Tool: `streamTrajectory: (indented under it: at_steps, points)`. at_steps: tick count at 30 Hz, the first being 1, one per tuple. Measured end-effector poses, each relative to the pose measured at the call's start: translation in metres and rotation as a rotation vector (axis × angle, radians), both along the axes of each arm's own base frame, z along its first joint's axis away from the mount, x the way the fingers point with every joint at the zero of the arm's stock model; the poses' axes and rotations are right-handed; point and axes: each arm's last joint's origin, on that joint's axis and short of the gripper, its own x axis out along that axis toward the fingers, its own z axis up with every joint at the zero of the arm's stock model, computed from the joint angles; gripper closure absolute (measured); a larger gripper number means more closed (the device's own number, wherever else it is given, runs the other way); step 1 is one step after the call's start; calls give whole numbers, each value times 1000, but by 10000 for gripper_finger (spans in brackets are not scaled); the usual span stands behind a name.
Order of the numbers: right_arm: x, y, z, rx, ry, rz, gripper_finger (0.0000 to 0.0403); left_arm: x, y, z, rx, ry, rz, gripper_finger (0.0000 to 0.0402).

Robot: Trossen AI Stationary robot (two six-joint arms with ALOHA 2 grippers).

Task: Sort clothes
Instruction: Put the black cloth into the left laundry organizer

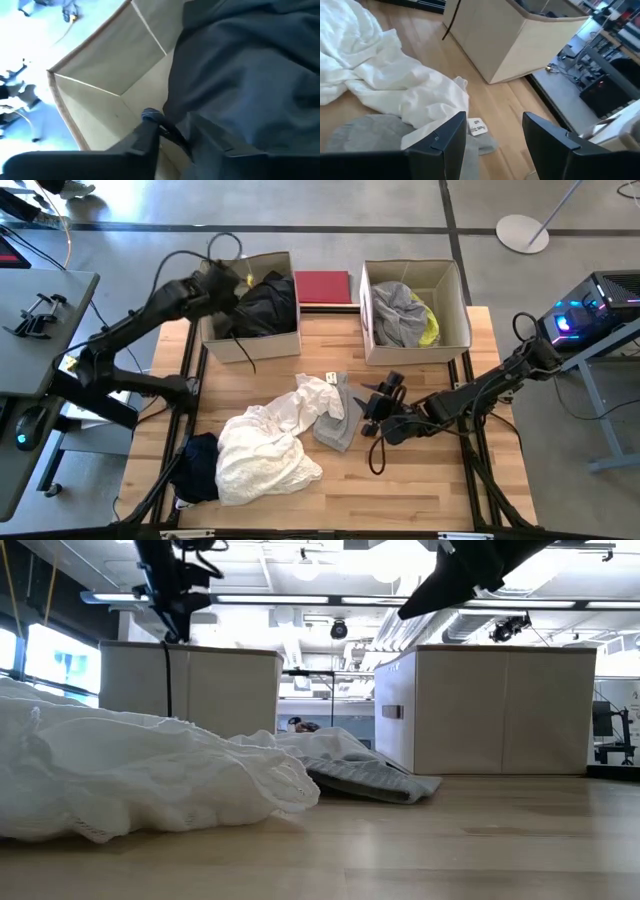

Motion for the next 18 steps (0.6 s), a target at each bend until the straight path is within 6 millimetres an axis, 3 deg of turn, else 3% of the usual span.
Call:
streamTrajectory:
  at_steps: [4, 8, 15, 18]
  points:
    - [0, 1, 0, 30, -2, 13, 222, -11, 9, -1, -58, -25, 20, 242]
    - [0, 1, -1, 37, 1, 20, 222, -16, -3, -3, -132, -11, 22, 198]
    - [3, -6, -1, 23, 11, 4, 222, -21, -29, -5, -308, -25, -12, 186]
    - [4, -11, -1, 24, 11, -15, 222, -23, -38, 0, -305, -75, -50, 186]
